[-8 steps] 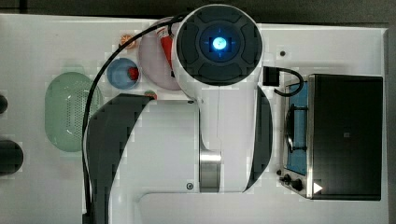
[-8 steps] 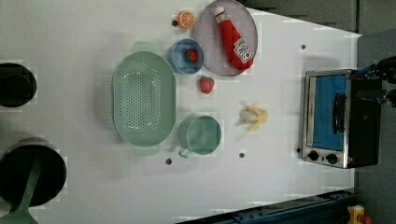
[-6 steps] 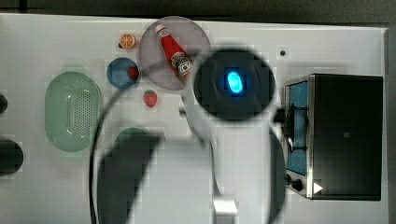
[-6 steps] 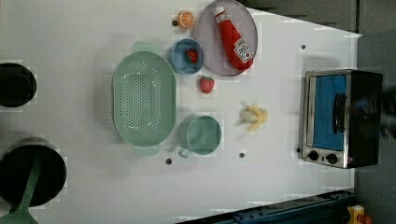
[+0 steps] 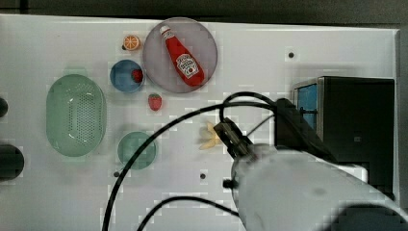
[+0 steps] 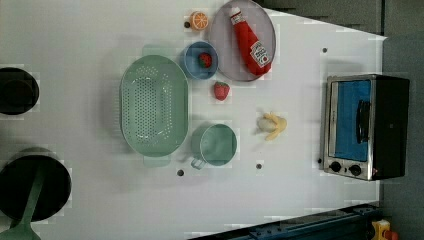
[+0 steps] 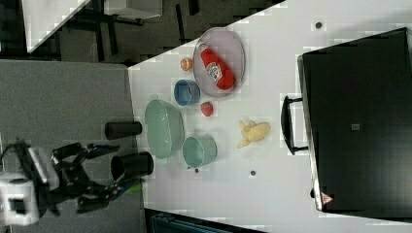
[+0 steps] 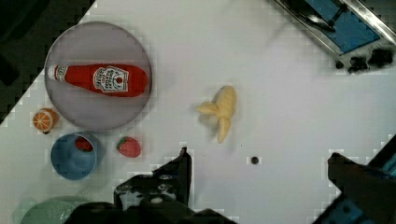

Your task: Pick Banana and place it in mug.

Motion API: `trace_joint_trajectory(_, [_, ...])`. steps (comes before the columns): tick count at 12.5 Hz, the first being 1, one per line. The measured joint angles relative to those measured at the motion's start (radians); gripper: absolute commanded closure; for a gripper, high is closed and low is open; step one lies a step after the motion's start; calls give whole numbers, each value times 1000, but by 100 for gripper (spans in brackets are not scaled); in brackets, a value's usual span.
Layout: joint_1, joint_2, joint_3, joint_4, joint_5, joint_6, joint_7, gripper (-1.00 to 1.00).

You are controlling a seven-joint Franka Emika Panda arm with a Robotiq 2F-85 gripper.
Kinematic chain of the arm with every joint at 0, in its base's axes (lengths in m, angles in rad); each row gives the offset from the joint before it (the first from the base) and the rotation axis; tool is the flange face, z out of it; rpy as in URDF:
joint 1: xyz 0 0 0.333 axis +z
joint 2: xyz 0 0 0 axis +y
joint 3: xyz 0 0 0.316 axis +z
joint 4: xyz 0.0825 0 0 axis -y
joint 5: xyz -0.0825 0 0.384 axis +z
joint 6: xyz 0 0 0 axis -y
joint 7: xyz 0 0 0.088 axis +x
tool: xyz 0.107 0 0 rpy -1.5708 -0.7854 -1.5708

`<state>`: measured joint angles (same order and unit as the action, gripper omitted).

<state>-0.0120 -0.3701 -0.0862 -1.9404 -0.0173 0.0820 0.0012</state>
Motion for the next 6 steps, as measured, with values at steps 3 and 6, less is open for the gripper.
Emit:
trace_joint_trajectory(3, [-3,110,20,-149,-5,232,-14,-100])
trace_joint_trajectory(6, [-15,289,57,-317,-17,435,-24,-100])
